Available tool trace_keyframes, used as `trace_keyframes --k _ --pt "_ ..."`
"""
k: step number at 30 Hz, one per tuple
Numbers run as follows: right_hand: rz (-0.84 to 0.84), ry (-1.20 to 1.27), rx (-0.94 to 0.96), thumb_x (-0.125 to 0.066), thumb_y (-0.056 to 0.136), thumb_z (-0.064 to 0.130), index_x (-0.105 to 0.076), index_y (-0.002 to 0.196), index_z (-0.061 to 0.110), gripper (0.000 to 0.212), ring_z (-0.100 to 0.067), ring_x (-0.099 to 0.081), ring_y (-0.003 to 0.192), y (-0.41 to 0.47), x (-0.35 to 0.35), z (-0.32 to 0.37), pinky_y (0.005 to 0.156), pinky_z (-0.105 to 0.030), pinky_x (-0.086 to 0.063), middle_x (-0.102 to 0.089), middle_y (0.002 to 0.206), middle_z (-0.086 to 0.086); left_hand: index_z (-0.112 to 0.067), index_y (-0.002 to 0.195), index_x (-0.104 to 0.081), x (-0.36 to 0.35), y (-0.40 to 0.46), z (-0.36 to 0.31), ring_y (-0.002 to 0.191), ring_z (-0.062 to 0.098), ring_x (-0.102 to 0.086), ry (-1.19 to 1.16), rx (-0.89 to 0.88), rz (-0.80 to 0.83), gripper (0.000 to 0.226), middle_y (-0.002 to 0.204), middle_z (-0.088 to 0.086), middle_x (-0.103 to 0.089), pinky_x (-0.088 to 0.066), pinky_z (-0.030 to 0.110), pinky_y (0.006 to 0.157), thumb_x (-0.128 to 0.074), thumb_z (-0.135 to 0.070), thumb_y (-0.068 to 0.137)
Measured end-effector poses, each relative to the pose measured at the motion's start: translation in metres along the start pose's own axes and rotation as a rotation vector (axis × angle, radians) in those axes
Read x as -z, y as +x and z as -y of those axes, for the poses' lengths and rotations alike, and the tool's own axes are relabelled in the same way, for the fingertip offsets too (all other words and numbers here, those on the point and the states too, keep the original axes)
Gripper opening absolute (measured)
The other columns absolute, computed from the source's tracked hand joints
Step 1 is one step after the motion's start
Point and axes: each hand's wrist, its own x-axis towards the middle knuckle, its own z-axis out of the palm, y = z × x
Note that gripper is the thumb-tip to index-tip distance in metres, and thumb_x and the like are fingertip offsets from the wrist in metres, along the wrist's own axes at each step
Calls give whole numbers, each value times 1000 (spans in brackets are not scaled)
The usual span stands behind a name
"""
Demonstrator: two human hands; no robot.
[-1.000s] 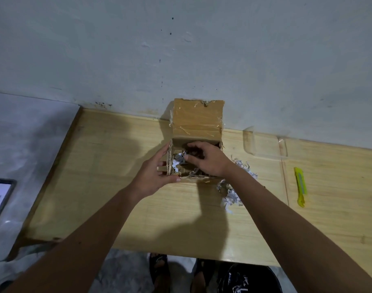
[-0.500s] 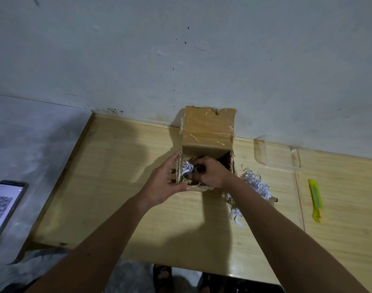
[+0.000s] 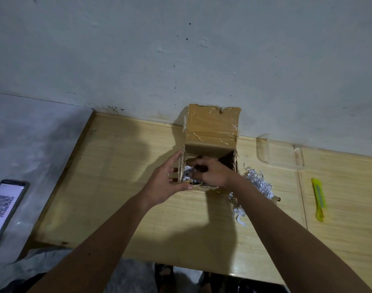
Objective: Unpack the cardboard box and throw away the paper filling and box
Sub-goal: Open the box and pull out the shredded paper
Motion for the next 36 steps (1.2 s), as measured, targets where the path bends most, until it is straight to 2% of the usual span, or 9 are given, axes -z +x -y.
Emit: trace_keyframes --k 4,8,14,16,19,22,28,33,36 --pt "-48 29 18 -69 94 40 -65 132 30 39 -14 -63 116 -4 4 -5 105 -35 -50 -67 128 5 -46 155 -32 0 -1 -3 124 3 -56 -5 6 5 109 144 -28 -45 -54 14 83 -94 -16 70" --pt "23 -50 48 -69 94 40 -61 137 29 45 -18 -64 113 -4 5 -3 101 -35 -52 -67 126 2 -45 157 -31 -1 -3 -5 127 6 -53 5 28 12 108 147 -28 -44 -51 16 87 -94 -20 71" --pt "59 149 113 -73 92 9 -63 134 12 44 0 -63 98 2 0 -5 79 -7 -50 -66 119 1 -44 158 -31 0 -2 -5 130 6 -54 10 45 10 111 140 -36 -45 -53 24 95 -94 -21 70" --pt "86 185 83 -75 89 5 -64 132 13 46 -2 -65 101 7 0 -8 81 -10 -52 -68 122 1 -45 157 -30 0 -1 -4 130 4 -54 15 42 12 111 140 -34 -47 -54 24 95 -95 -21 70" --pt "114 166 50 -79 85 5 -67 128 15 46 -18 -68 111 16 -1 -12 100 -30 -55 -70 123 -3 -43 158 -31 -1 -2 -4 127 -5 -54 16 36 9 110 137 -34 -49 -54 12 85 -94 -18 71" --pt "144 134 48 -77 86 5 -72 120 16 37 -24 -69 112 24 -5 -17 105 -40 -52 -74 118 -3 -44 158 -29 -2 -3 -2 131 4 -54 14 22 1 111 151 -22 -47 -53 18 92 -94 -20 71" --pt "243 108 57 -72 90 7 -73 115 18 27 -19 -69 108 27 -7 -19 106 -43 -51 -75 115 -5 -47 158 -27 -4 -2 0 132 2 -54 42 7 -7 112 152 -17 -50 -53 11 87 -94 -22 71" --pt "199 213 118 -77 84 -2 -68 103 18 29 -15 -65 96 23 -9 -17 98 -42 -53 -71 106 -5 -35 160 -31 -5 -3 2 119 -7 -59 14 -2 -14 110 137 -9 -61 -57 20 90 -92 -10 72" --pt "190 259 136 -77 82 -6 -72 104 8 27 -13 -67 92 21 -10 -17 94 -37 -55 -73 98 2 -40 159 -31 -6 -3 3 123 -6 -58 35 -12 -14 111 143 -13 -57 -58 26 93 -93 -14 71"
